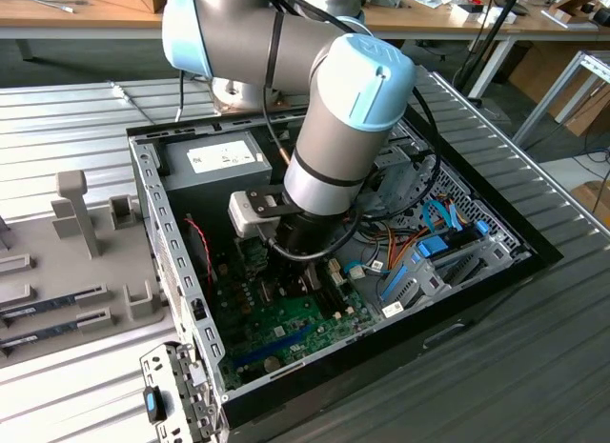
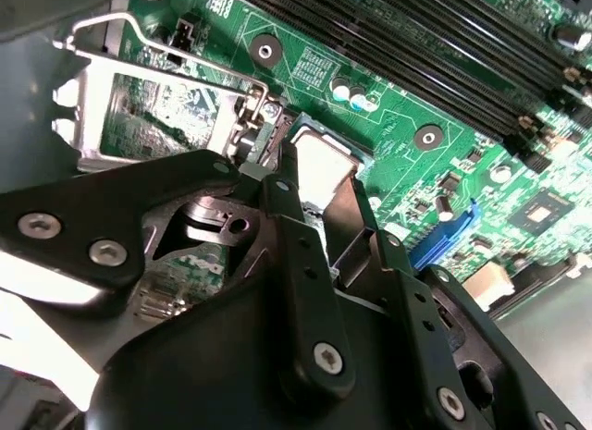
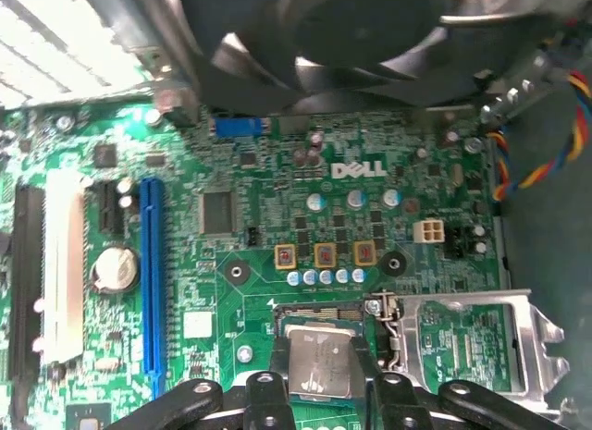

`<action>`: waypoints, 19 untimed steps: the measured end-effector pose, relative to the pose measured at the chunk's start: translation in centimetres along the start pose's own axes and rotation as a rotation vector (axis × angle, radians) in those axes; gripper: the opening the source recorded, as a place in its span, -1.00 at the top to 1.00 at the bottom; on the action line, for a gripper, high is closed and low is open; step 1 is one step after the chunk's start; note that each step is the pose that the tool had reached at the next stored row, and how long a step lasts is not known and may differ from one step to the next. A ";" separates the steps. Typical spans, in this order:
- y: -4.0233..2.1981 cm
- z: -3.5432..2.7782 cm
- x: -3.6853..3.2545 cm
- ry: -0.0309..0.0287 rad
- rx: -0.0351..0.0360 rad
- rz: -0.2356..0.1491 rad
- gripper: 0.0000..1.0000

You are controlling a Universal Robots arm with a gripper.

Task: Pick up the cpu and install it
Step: 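Close the cpu cover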

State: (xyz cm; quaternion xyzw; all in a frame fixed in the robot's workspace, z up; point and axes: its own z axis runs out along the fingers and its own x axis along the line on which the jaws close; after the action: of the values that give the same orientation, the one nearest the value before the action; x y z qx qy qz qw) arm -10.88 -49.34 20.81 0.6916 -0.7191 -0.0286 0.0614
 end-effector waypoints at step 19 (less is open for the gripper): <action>-0.15 0.26 0.05 0.0186 -0.0008 0.054 0.23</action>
State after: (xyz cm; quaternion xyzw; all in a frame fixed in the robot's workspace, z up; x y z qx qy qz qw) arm -10.77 -49.41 20.53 0.6721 -0.7369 -0.0208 0.0691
